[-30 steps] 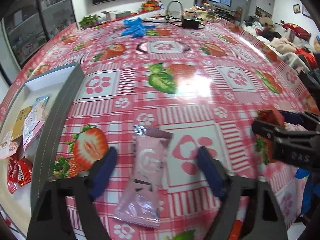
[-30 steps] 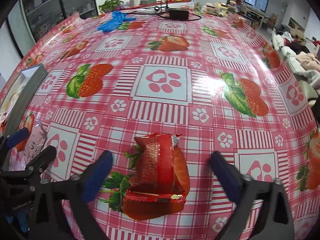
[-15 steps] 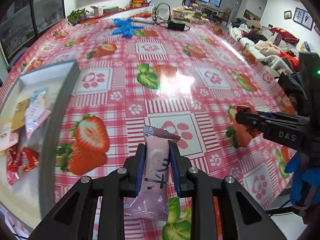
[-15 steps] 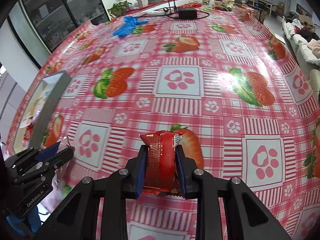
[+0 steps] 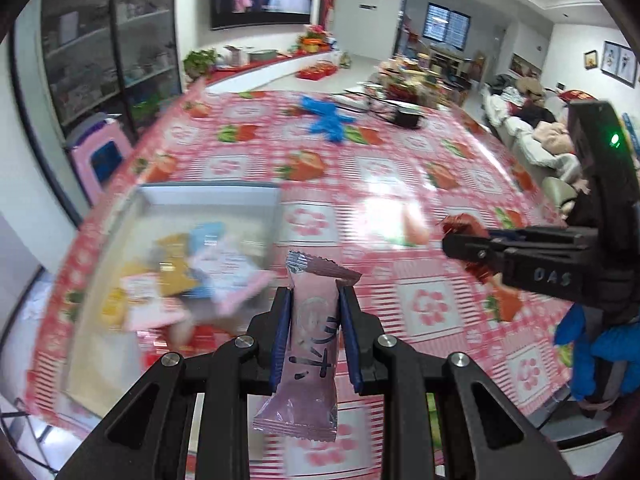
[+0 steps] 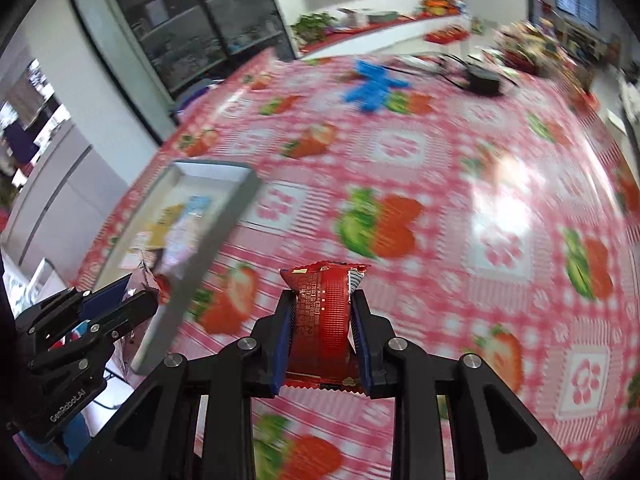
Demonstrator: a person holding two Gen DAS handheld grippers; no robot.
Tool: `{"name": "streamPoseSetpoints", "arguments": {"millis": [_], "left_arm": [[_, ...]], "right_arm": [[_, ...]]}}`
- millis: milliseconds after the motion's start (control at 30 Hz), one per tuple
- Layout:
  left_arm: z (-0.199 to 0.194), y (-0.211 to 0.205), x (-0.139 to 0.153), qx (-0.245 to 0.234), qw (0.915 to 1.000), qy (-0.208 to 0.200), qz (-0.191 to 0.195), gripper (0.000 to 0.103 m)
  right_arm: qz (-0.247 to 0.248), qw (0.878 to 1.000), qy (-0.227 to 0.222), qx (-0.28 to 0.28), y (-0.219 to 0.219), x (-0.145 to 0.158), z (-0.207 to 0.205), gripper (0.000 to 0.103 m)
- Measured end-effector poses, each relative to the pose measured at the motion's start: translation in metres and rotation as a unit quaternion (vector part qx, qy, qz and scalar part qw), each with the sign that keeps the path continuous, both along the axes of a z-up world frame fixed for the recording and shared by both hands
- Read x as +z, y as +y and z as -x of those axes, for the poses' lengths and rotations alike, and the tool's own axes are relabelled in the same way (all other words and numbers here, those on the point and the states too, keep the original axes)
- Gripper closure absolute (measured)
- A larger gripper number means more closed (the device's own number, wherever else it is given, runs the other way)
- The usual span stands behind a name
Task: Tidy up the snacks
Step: 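Carry the pink bar into the tray with left while right drops the red candy there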
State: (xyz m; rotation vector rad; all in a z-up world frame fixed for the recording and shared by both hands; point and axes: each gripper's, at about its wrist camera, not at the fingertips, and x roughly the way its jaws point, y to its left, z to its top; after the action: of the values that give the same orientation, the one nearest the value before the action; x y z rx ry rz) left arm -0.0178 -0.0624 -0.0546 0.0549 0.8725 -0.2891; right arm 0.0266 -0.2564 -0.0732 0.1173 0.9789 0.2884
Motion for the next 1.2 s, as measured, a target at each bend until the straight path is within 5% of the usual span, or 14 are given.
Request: {"name": "streamPoseSetpoints", "arguments": {"millis": [333,567,833,1033,1100,1167,1200], "left_arm": [[-0.019,0.082,-0.005,0.076,0.9963,0.015,-0.038,0.076],[-0.028,0.108,-0.041,0.106,0.9921,0.057,-0.035,0.076],[-0.047,0.115,-0.065,0.128,0.9884,0.076,-0.029,0.076],[-0.055,0.117,-0.069,0.135,0.9875,0.076,-0.029,0.075],[-0.054,0.116,-0.070,0.136,0.9874,0.076,-0.030,0.064],[-0.053,0.116,-0.070,0.141,0.9869,0.075,-0.028,0.025],[-0.051,0.116,-0.069,0.144,0.9867,0.069,-0.027,0.019]], "right_arm": [[-0.022,0.995,0.021,0.096,0.103,0.016,-0.040,0.074],[-0.001,0.986,0.057,0.157,0.169,-0.015,-0.049,0.074],[0.045,0.985,0.072,0.150,0.193,-0.048,-0.079,0.074],[0.055,0.986,0.065,0.145,0.195,-0.043,-0.090,0.074],[0.058,0.985,0.068,0.147,0.196,-0.043,-0.090,0.073],[0.059,0.985,0.072,0.148,0.196,-0.044,-0.089,0.073],[0.060,0.984,0.074,0.149,0.196,-0.045,-0.088,0.070]]}}
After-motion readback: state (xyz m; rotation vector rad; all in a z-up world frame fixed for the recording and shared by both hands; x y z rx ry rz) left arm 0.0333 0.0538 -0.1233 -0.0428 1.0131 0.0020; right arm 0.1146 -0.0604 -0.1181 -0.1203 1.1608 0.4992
